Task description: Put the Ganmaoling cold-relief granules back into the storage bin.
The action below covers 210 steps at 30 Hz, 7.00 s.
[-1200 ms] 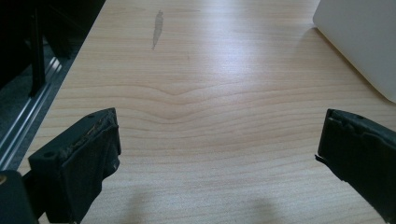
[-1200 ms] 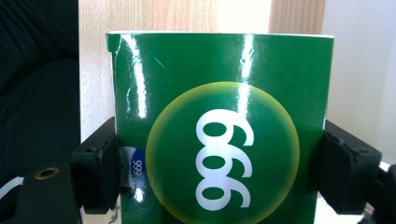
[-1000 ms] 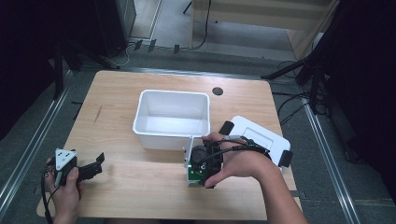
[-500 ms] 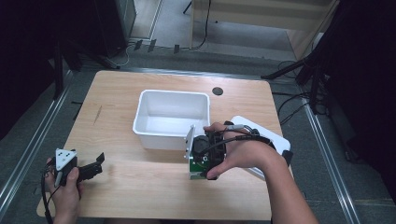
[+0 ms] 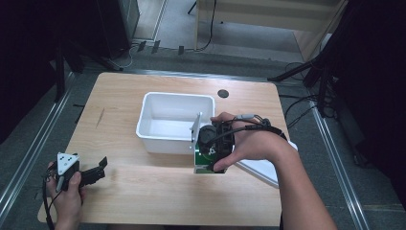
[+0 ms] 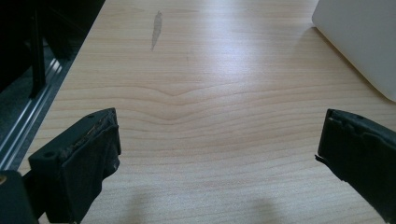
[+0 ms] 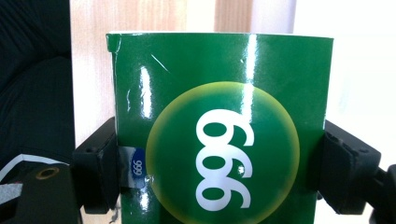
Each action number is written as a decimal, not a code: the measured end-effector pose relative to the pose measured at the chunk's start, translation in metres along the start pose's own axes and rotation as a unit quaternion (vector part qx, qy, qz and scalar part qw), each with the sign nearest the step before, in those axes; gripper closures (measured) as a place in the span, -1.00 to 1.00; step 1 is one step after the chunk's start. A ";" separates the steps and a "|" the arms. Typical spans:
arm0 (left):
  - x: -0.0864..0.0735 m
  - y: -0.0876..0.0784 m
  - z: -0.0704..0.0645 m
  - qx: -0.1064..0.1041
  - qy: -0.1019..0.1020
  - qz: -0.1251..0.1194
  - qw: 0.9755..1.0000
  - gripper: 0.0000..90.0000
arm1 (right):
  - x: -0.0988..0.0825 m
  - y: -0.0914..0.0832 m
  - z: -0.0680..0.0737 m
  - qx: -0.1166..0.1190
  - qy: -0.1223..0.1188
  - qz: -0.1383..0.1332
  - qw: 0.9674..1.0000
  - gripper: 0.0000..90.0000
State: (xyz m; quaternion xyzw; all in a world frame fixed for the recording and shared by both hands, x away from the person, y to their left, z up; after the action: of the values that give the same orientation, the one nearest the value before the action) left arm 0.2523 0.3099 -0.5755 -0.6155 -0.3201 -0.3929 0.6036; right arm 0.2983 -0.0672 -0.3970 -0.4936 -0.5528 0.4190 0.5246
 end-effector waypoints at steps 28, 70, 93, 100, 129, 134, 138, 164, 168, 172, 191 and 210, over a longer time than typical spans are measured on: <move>0.000 0.000 0.000 -0.003 -0.003 -0.002 1.000 -1.00 | 0.030 -0.019 -0.052 -0.019 -0.001 -0.006 1.000 -0.63; 0.000 0.000 0.001 -0.006 -0.007 -0.003 1.000 -1.00 | 0.048 0.027 -0.108 -0.027 0.009 0.003 1.000 -0.64; 0.000 0.000 0.001 -0.005 -0.007 -0.003 1.000 -1.00 | 0.036 0.075 -0.119 -0.042 -0.008 0.001 0.999 -0.64; 0.000 -0.001 0.001 -0.006 -0.005 -0.002 1.000 -1.00 | 0.033 0.092 -0.124 -0.032 -0.004 -0.004 0.999 -0.65; 0.000 0.000 0.000 -0.006 -0.004 -0.002 1.000 -1.00 | 0.032 0.125 -0.130 -0.032 0.021 0.045 0.998 -0.68; 0.000 0.000 0.000 -0.006 -0.005 -0.001 1.000 -1.00 | 0.031 0.124 -0.131 -0.043 0.034 0.048 0.997 -0.72; 0.000 0.000 0.000 -0.006 -0.005 -0.002 1.000 -1.00 | 0.031 0.121 -0.133 -0.050 0.034 0.036 0.997 -0.73; 0.000 0.001 -0.001 -0.004 -0.003 0.000 1.000 -1.00 | 0.017 0.062 -0.130 -0.057 0.086 -0.025 0.994 -0.73; 0.000 0.001 0.000 -0.003 -0.001 0.001 1.000 -1.00 | 0.013 0.054 -0.129 -0.058 0.090 -0.028 0.994 -0.73; 0.000 0.001 -0.001 -0.004 -0.001 0.001 1.000 -1.00 | 0.007 0.045 -0.128 -0.064 0.094 -0.030 0.993 -0.73; 0.000 0.001 -0.001 0.000 0.004 0.002 1.000 -1.00 | -0.032 0.030 -0.122 -0.073 0.121 -0.024 0.990 -0.72; 0.000 0.000 -0.001 -0.001 0.004 0.003 1.000 -1.00 | -0.079 0.041 -0.109 -0.071 0.146 -0.017 0.987 -0.72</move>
State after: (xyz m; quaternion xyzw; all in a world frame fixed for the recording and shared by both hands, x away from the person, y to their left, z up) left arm 0.2521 0.3086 -0.5760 -0.6154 -0.3154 -0.3934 0.6059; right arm 0.4082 -0.1447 -0.4394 -0.5757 -0.5069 0.2933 0.5706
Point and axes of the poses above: each handheld gripper's, and its own axes: y roughly forward along the jaws, x roughly out of its top, z roughly to its left, the point moved 5 cm from there along y, roughly forward along the jaws, and after that the axes turned 7 degrees about y, right-handed, at the moved point
